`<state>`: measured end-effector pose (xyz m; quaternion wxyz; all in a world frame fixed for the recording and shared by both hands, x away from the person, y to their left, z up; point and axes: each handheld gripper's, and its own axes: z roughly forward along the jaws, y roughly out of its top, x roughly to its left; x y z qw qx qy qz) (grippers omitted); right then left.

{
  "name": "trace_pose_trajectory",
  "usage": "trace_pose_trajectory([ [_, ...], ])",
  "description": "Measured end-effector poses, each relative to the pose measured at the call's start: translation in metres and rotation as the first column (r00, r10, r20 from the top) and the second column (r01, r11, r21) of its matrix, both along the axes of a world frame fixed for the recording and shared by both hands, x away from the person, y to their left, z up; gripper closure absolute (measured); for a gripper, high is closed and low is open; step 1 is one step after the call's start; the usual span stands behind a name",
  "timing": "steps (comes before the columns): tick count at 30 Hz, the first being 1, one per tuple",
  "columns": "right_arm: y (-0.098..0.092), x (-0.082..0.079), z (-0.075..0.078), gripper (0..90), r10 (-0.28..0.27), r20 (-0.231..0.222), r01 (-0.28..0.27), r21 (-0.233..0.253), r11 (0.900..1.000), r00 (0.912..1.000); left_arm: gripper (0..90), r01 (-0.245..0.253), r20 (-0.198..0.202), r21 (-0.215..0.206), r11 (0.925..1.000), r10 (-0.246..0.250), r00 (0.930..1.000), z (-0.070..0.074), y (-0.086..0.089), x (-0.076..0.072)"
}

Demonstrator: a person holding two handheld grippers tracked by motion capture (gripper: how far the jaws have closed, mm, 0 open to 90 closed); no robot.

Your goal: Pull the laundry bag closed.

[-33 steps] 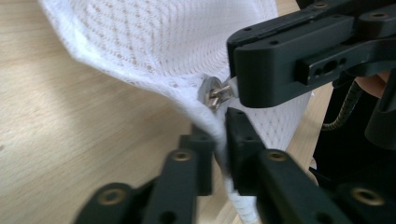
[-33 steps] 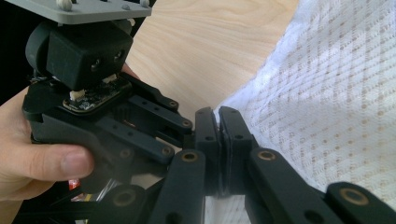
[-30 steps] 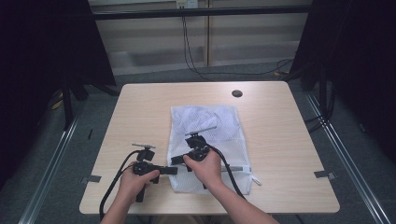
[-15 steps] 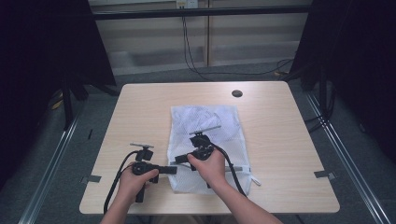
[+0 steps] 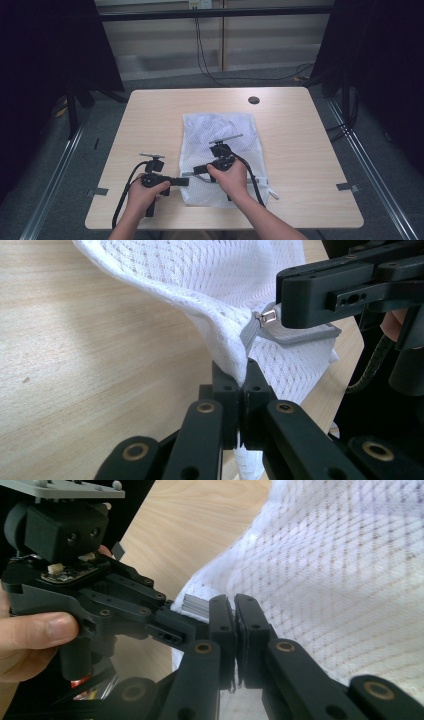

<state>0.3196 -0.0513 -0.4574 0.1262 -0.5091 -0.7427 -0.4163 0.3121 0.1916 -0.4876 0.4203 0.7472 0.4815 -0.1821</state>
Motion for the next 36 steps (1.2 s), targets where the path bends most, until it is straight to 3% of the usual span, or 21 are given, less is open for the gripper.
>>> trace_pose_trajectory([
  [7,-0.001,-0.001,0.0,87.2,0.007,0.002,-0.007,0.004,1.0,1.0,88.3,0.003,-0.005,0.007,1.0,-0.003,1.0,0.0,0.0,0.0],
  [8,-0.002,-0.001,0.0,87.2,0.005,-0.001,-0.005,-0.004,1.0,1.0,88.3,-0.019,-0.014,0.006,0.9998,0.019,0.9997,0.001,-0.001,-0.001],
  [25,-0.011,-0.001,-0.001,87.2,0.001,0.001,-0.001,0.0,1.0,1.0,88.4,0.0,-0.015,0.004,1.0,0.0,0.9999,0.001,0.002,0.0],
  [36,-0.021,-0.001,-0.001,87.2,-0.012,0.004,0.012,-0.005,1.0,0.9999,88.4,-0.017,-0.024,-0.002,0.9999,0.017,0.9996,0.001,0.004,0.0],
])
